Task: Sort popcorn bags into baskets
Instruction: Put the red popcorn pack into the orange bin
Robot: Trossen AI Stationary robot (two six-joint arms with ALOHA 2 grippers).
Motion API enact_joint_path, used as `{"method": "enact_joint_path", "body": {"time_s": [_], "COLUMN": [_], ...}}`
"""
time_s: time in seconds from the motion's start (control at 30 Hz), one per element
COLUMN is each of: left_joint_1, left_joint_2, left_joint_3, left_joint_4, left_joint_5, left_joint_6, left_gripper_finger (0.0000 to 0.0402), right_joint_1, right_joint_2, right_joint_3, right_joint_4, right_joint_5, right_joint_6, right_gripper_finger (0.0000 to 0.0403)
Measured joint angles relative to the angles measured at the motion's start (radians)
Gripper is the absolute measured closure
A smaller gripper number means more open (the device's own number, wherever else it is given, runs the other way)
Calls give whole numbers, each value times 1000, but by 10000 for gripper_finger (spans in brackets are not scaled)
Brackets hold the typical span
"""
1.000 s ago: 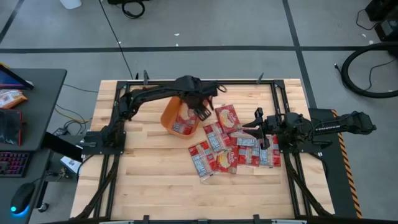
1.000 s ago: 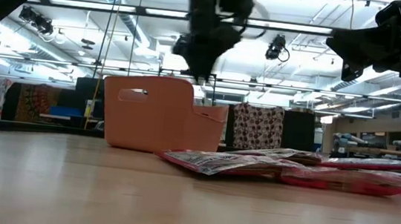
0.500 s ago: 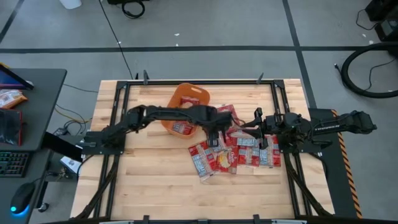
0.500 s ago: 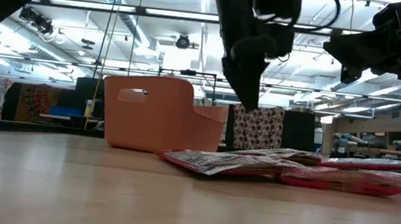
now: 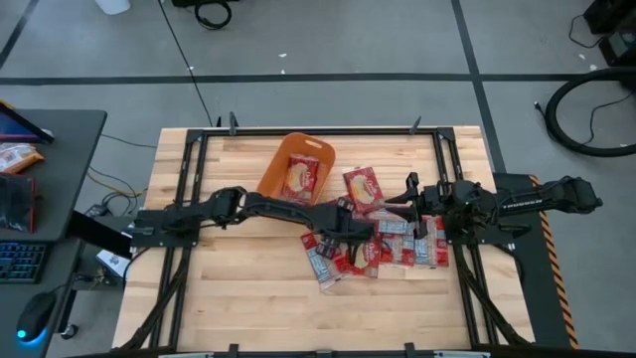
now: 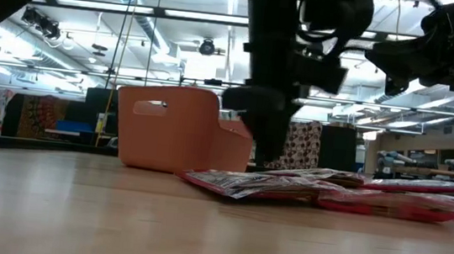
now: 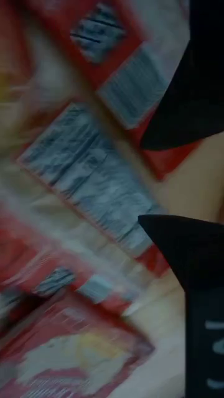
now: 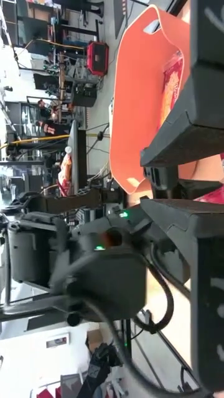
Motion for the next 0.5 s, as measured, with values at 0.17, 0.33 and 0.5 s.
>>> {"method": "enact_joint_path", "body": {"time_s": [0.17, 0.33, 0.5], "left_joint_1": [-2, -1, -1], "left_joint_2": [44, 66, 69], "left_joint_3": [1, 1, 1], "left_joint_4": [5, -1, 13], "left_joint_5": [-25, -105, -101], "left_joint_6": [4, 5, 2], "left_gripper_finger": [185, 178, 219], "right_joint_1": [0, 0, 0], "right_joint_2": [5, 12, 19], "right_joint_3": [0, 0, 0], "right_joint_4": [-1, 5, 14], "right_joint_5": [-1, -4, -3], "right_joint_6": [7, 3, 3], "right_gripper_finger": [304, 304, 304]}}
